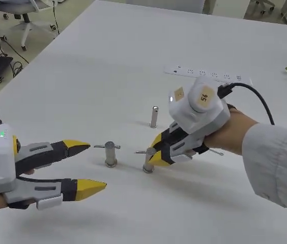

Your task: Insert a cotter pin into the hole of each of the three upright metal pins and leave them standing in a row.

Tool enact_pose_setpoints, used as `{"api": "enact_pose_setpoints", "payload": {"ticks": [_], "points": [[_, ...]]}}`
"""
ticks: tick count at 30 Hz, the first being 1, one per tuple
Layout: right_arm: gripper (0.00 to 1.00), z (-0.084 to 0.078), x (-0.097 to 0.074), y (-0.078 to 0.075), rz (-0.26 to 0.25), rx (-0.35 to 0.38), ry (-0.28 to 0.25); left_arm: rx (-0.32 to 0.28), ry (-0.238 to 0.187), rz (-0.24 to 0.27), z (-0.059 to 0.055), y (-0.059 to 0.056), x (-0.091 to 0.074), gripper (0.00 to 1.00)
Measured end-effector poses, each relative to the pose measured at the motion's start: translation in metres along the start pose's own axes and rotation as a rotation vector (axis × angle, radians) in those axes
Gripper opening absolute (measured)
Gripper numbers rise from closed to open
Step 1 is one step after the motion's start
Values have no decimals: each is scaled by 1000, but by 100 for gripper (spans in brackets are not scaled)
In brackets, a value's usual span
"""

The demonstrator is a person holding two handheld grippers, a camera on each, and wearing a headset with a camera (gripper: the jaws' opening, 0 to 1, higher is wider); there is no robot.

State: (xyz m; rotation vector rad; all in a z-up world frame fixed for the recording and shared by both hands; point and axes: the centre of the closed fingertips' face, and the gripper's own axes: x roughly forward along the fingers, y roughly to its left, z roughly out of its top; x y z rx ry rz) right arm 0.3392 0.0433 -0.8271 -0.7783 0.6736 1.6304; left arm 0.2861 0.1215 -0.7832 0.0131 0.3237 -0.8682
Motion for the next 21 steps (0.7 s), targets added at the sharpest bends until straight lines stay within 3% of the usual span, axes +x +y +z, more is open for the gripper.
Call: {"api": "enact_pose_setpoints", "payload": {"ticks": [8,21], "points": [[23,0,-6,-2,-16,33,-22,1,-2,7,1,2,-2,57],[25,-8,-23,0,-47,97,-59,16,-28,9,16,3,-1,57]]}}
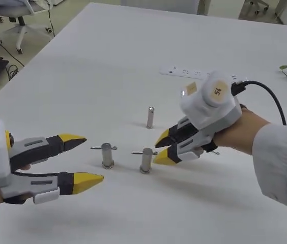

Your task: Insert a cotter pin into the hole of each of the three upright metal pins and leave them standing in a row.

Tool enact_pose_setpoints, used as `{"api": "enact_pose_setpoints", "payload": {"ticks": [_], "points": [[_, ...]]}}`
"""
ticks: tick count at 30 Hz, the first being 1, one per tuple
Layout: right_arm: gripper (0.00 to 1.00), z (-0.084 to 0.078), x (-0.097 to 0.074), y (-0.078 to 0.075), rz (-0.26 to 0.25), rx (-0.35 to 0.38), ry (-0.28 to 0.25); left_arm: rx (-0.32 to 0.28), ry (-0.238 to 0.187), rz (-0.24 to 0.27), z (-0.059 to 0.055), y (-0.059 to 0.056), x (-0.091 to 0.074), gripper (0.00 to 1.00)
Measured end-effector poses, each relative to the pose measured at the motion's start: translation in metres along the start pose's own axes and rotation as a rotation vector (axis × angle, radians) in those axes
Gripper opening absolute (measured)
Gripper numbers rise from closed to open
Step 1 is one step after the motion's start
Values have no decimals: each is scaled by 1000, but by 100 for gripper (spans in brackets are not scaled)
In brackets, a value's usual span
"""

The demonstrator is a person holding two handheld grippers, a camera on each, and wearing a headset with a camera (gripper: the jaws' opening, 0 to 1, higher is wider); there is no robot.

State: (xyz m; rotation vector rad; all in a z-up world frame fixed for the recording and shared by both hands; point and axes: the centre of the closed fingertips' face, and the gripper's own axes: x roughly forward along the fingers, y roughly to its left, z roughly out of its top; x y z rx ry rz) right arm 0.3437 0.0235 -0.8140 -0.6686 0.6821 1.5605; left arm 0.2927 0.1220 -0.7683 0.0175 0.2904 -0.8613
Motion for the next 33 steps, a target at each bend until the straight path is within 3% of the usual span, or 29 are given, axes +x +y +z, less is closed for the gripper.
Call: {"api": "enact_pose_setpoints", "payload": {"ticks": [6,20,27,33], "points": [[31,-5,-11,3,-27,57,-36,7,-11,-7,8,-1,7,57],[53,-18,-46,11,-156,248,-220,27,-30,-40,31,-6,35,57],[62,-25,-68,14,-205,277,-270,-20,-81,-28,53,2,48,57],[64,-38,-85,23,-241,291,-285,3,-63,-34,60,6,64,56]]}}
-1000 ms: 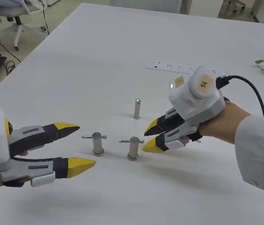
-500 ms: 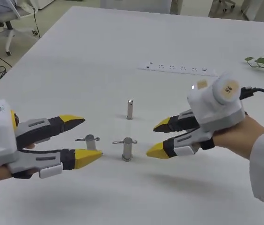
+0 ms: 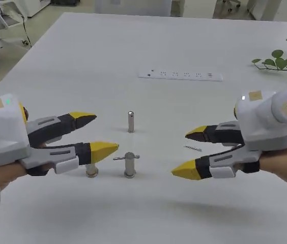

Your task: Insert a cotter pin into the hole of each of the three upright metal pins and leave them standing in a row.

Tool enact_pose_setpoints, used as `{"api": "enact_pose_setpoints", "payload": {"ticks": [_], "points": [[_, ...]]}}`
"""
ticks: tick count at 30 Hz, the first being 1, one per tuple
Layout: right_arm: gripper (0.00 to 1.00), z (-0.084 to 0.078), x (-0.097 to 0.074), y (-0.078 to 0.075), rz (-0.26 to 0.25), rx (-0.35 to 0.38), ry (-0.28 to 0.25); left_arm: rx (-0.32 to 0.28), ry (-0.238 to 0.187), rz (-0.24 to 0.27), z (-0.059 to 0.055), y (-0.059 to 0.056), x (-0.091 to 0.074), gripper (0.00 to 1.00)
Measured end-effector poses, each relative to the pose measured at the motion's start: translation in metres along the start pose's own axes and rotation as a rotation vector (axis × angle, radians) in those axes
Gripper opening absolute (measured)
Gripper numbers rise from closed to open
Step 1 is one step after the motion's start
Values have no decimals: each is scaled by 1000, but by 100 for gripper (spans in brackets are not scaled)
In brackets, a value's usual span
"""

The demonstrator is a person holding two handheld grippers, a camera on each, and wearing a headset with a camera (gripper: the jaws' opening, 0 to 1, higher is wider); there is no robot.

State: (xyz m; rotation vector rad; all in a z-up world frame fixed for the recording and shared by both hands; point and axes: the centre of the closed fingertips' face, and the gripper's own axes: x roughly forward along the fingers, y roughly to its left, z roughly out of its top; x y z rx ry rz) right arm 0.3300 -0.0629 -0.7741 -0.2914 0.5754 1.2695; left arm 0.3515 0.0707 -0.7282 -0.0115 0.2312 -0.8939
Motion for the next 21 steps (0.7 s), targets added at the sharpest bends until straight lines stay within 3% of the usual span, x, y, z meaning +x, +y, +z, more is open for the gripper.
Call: {"api": "enact_pose_setpoints", "payload": {"ticks": [5,7,12,14,17,21], "points": [[65,-11,-15,1,-25,15,0,43,83,7,-8,10,15,52],[65,-15,-20,3,-32,21,-2,35,90,-3,-8,13,21,52],[65,-19,-28,6,-45,32,-7,56,178,12,-15,33,38,50],[65,-21,-31,6,-49,38,-7,70,186,7,-15,40,45,49],[65,-23,-36,4,-58,48,-10,94,245,-4,-24,52,52,48],[65,-24,-41,1,-71,63,-19,124,291,-19,-34,67,64,45]]}}
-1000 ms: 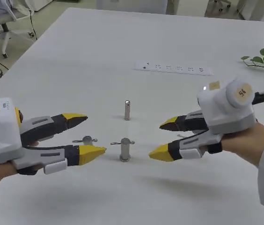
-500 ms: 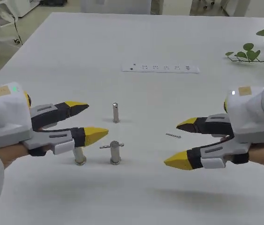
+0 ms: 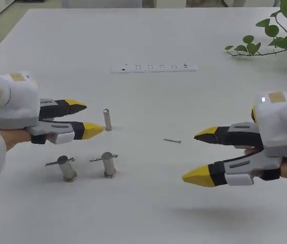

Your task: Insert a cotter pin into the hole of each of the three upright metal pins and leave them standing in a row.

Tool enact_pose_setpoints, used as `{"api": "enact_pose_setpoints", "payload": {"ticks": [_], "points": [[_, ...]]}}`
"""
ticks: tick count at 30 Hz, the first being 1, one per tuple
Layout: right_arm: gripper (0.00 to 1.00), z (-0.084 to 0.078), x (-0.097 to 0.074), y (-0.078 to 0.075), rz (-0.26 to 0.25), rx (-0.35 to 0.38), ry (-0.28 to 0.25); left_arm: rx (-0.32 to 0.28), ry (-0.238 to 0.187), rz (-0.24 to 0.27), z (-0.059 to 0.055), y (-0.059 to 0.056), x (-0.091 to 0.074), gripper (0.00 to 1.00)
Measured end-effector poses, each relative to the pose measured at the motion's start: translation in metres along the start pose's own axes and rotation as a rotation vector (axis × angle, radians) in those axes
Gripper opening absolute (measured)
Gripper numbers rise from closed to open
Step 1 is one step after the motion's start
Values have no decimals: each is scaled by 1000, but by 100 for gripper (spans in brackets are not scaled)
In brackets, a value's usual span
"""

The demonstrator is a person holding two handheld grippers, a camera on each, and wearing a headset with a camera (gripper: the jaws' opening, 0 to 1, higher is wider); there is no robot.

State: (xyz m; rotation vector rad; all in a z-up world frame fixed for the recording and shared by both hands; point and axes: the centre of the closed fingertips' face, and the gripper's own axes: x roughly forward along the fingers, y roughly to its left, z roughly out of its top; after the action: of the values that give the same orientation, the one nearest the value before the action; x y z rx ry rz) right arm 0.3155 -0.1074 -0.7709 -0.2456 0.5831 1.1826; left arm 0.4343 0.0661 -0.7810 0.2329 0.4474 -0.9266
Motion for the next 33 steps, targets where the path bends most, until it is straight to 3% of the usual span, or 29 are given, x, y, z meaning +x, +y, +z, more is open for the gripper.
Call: {"api": "enact_pose_setpoints", "payload": {"ticks": [9,16,23,28,33], "points": [[65,-7,-8,-7,-24,27,-3,26,77,-50,-6,15,32,41],[64,-8,-12,-13,-39,40,-10,28,101,-78,-10,15,53,35],[64,-8,-14,-15,-45,45,-12,18,119,-88,-13,12,60,25],[64,-8,-14,-14,-48,48,-16,27,147,-76,-20,12,63,17],[63,-7,-15,-15,-51,45,-16,20,146,-49,-20,17,66,7]]}}
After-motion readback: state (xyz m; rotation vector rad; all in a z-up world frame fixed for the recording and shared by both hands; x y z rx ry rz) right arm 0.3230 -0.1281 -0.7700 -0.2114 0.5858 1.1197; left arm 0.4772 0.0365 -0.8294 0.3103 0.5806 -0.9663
